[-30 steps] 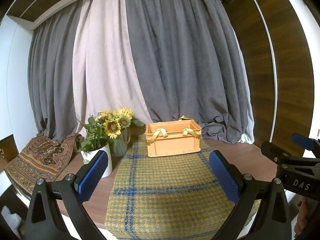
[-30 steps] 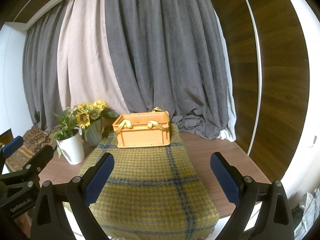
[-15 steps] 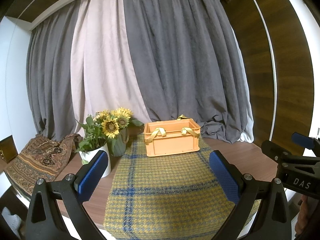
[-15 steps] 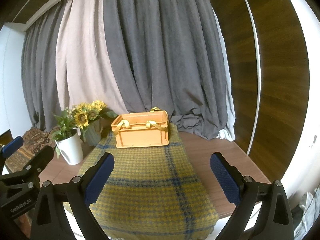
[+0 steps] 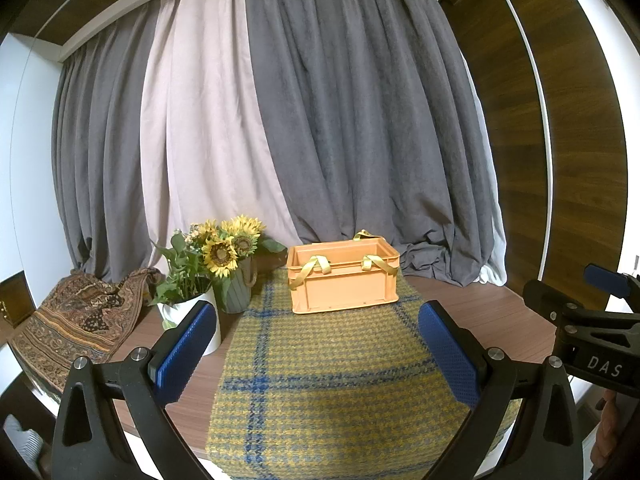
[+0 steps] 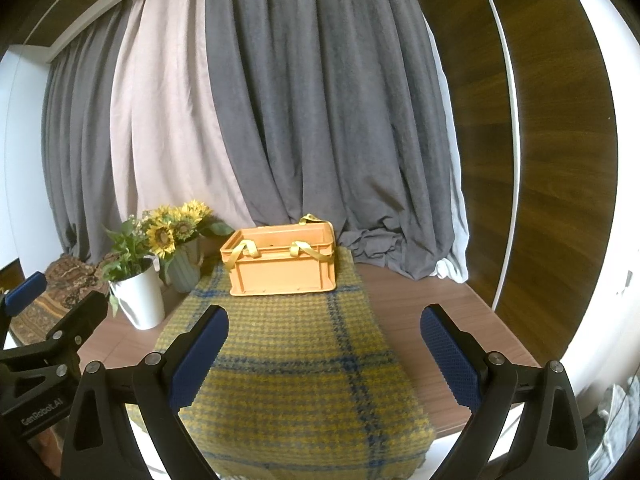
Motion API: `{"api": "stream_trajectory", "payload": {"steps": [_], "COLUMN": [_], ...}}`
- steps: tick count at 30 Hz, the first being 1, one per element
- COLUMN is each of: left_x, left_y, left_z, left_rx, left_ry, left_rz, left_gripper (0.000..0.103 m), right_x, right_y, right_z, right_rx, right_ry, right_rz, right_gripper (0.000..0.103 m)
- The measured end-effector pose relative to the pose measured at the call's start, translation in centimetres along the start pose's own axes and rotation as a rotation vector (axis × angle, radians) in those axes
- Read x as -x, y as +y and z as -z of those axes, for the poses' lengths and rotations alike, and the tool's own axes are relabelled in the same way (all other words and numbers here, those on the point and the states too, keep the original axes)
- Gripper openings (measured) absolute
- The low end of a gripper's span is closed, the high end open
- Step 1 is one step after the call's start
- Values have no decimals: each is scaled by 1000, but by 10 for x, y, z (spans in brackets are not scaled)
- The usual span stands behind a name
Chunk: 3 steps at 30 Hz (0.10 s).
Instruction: Organize soft objects
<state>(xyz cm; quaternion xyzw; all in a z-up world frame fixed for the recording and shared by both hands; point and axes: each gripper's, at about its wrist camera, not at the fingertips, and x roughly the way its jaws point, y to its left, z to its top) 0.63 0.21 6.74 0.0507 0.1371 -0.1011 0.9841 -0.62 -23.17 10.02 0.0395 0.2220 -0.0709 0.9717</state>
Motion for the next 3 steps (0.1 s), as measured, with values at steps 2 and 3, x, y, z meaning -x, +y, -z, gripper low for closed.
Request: {"api": "stream_trajectory", "payload": {"steps": [2, 3], "left_x": [0, 0], "left_y": [0, 0], "left_z": [0, 0], "left_rx": [1, 1], "left_ry": [0, 1], "left_rz": [-1, -1], "left_gripper": [103, 103], "right_x": [0, 0], "right_y": [-1, -1], "right_z": [0, 0], "right_rx": [0, 0], "right_ry": [-2, -1], "right_rz": [-1, 0], "right_gripper": [98, 98]}}
